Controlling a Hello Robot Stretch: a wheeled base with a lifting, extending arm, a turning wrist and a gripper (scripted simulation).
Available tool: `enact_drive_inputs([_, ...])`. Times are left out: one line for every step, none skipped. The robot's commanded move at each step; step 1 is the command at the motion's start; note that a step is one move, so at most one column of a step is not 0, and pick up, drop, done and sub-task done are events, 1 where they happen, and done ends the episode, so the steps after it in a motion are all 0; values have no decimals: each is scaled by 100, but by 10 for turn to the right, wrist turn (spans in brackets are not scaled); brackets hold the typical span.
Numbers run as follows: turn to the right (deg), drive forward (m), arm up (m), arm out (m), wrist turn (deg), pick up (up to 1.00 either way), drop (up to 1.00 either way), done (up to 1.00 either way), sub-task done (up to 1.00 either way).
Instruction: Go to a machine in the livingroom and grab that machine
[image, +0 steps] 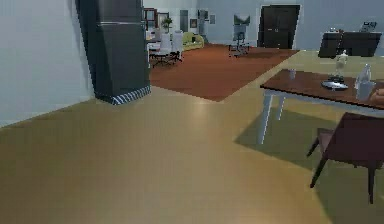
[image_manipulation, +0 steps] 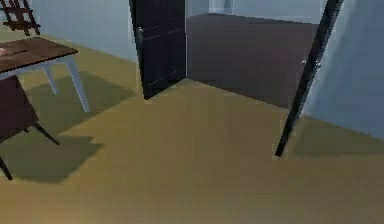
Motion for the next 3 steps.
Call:
enact_drive_inputs([0,100,0,0,0,0,0,0,0])
enact_drive_inputs([0,100,0,0,0,0,0,0,0])
enact_drive_inputs([60,0,0,0,0,0,0,0,0])
